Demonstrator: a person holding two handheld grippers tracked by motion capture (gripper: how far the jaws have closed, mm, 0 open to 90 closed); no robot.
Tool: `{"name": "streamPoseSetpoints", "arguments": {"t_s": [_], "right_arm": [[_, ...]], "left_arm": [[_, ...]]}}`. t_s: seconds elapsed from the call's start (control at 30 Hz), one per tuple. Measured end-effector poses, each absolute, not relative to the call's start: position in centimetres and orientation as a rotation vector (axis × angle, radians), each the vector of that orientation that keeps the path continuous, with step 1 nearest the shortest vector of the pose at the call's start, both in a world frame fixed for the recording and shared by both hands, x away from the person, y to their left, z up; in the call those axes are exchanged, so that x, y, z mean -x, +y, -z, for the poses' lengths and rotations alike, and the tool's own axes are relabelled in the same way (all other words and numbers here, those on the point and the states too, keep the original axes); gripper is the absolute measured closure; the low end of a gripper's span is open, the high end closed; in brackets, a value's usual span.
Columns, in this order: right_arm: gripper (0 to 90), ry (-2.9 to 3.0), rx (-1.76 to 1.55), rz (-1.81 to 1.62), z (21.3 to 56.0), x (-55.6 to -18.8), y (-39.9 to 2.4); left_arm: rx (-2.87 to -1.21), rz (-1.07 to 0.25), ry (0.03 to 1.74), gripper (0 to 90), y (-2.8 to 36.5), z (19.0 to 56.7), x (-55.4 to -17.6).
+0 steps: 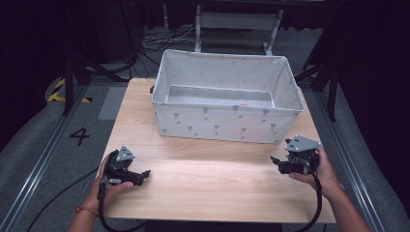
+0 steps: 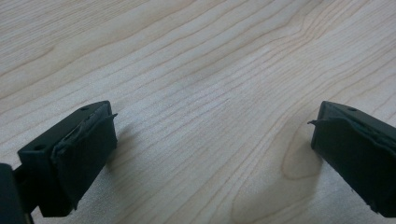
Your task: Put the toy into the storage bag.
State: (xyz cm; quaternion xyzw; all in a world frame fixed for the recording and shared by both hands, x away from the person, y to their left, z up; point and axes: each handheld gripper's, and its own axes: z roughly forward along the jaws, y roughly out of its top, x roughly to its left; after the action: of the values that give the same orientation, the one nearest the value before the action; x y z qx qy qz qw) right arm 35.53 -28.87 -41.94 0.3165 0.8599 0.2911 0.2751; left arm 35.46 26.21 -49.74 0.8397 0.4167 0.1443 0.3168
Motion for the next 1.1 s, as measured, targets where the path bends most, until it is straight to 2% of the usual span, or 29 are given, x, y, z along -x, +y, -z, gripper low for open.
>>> {"name": "streamPoseSetpoints", "arguments": {"t_s": [0.5,1.1], "right_arm": [[20.8,2.336,-0.905,-0.793,46.5,-34.7,-30.9],[21.0,2.314,-1.057,-0.938,49.5,-32.6,-34.8]], "left_arm": [[-2.211,-0.385,1.094,0.5,26.2,49.7,-35.5],[-2.207,-0.375,1.105,0.3,26.2,49.8,-35.5]]}}
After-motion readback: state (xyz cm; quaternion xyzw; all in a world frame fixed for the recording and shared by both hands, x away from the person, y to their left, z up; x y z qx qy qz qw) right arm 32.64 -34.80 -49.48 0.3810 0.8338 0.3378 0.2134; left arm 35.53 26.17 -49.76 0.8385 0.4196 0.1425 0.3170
